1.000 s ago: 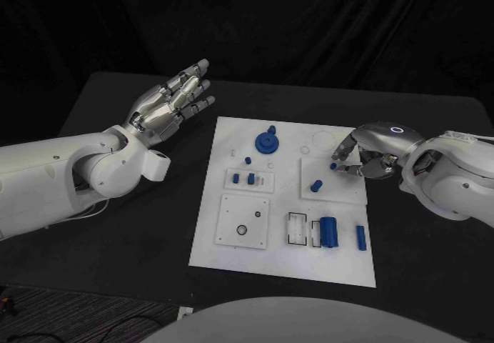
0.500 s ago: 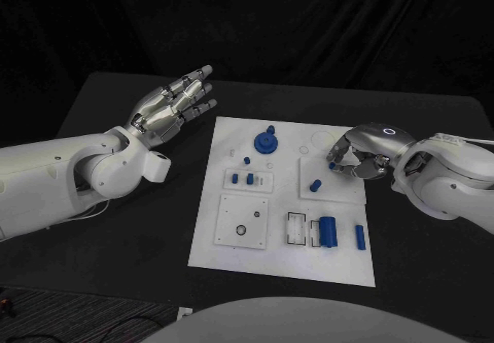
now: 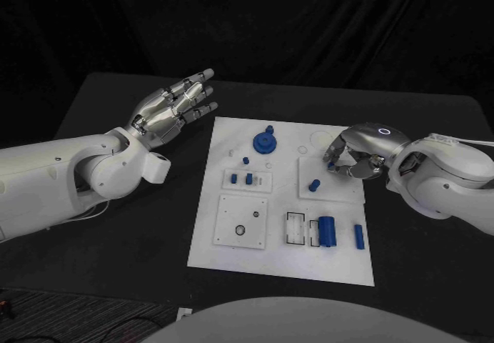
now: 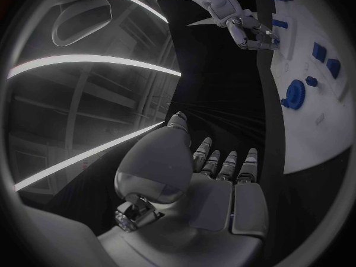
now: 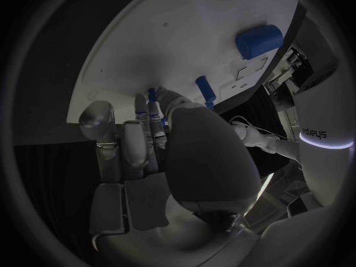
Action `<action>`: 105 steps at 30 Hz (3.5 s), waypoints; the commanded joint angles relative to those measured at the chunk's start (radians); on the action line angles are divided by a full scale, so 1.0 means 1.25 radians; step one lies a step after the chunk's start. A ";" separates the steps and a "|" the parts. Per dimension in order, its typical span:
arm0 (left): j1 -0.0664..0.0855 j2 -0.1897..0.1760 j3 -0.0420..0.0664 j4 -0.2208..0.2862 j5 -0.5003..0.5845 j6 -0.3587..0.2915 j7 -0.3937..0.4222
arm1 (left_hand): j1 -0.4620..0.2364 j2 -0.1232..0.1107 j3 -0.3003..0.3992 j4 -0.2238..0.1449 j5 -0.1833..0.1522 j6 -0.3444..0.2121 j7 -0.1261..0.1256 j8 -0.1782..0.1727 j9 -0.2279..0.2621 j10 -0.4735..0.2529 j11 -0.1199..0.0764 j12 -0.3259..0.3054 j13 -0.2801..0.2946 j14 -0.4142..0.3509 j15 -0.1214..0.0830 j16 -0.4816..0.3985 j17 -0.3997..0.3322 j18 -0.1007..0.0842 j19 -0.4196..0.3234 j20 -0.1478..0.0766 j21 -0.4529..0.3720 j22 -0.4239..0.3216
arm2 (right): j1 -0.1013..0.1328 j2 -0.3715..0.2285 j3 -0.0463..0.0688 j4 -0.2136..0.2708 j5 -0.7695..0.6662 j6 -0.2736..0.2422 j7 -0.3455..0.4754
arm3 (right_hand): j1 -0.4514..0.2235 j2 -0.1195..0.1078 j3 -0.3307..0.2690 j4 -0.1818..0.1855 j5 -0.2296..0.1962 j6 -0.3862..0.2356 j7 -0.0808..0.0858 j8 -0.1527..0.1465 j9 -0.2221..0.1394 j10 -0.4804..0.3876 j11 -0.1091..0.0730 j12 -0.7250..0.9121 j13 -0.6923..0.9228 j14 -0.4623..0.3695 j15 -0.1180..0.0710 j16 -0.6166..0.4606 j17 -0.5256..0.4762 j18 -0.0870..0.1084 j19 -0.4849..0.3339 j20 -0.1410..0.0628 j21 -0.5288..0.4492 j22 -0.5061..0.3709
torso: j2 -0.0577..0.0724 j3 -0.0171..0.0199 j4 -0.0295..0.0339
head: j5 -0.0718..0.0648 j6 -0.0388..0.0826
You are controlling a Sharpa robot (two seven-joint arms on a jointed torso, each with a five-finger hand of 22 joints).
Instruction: Assemble the parts on the task board
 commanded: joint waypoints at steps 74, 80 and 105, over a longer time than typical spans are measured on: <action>-0.007 0.058 0.001 -0.052 0.004 0.054 -0.033 | 0.082 0.016 0.015 -0.029 0.089 0.075 0.065 0.025 0.009 0.008 0.025 0.002 0.003 0.019 0.025 0.020 0.007 0.002 0.026 0.014 0.016 0.023 | 0.037 0.136 -0.003 0.129 0.007 -0.006 0.037 | 0.050 0.010 0.035 -0.076 0.014 0.070 -0.007 0.014 0.043 0.089 -0.017 -0.002 0.002 -0.001 -0.021 -0.047 -0.049 0.008 -0.007 -0.021 -0.002 0.093 | -0.017 0.0009 0.0035 | 0.028 0.000; -0.007 0.063 0.001 -0.056 0.004 0.057 -0.032 | 0.083 0.018 0.015 -0.029 0.089 0.071 0.066 0.024 0.008 0.007 0.027 0.002 0.003 0.016 0.022 0.018 0.006 0.001 0.024 0.014 0.014 0.019 | 0.010 0.174 -0.003 0.130 0.007 -0.007 0.049 | 0.049 0.009 0.035 -0.078 0.015 0.072 -0.007 0.014 0.043 0.092 -0.018 -0.002 0.002 0.002 -0.022 -0.043 -0.043 0.007 -0.005 -0.021 0.001 0.094 | -0.018 0.0004 0.0030 | 0.034 0.000; -0.008 0.059 0.001 -0.053 0.004 0.064 -0.058 | 0.084 0.020 0.014 -0.033 0.093 0.081 0.082 0.031 0.009 0.017 0.047 0.005 0.006 0.002 -0.014 0.007 0.002 0.001 0.005 0.008 0.002 -0.010 | -0.076 0.205 -0.003 0.107 -0.069 -0.031 0.072 | 0.049 0.008 0.038 -0.084 0.017 0.070 -0.006 0.007 0.040 0.094 -0.016 -0.008 0.001 0.009 -0.021 -0.039 -0.036 0.006 0.000 -0.021 0.012 0.096 | -0.019 -0.0001 0.0019 | 0.055 0.000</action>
